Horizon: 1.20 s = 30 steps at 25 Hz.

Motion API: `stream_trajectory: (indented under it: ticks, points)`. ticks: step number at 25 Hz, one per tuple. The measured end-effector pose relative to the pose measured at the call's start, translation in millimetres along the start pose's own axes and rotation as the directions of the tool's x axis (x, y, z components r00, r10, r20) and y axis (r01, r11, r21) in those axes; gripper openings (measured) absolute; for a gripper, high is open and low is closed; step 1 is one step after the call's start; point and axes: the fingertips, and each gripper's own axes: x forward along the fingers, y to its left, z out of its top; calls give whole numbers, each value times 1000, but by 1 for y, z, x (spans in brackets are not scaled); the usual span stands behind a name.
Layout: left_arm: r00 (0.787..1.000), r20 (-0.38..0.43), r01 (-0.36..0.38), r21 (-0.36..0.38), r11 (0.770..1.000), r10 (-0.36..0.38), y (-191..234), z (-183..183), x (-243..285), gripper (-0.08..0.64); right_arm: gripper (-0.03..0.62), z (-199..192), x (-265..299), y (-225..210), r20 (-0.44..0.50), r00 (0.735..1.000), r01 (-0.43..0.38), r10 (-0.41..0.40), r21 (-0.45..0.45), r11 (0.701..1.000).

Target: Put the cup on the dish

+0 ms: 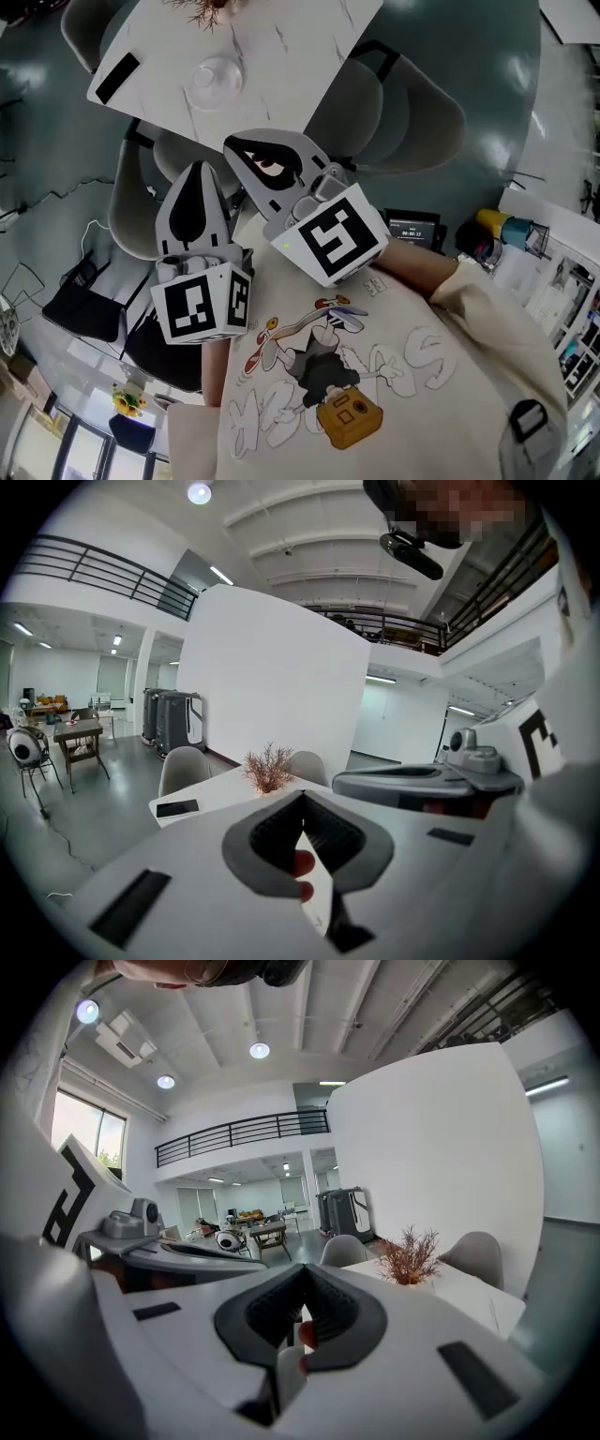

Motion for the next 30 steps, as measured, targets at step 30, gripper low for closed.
stream_trajectory:
  ticks: [30]
  points:
    - [999, -11, -51, -47, 998, 51, 16, -1, -11, 6, 5, 15, -25, -26, -7, 997, 78, -78, 0, 997]
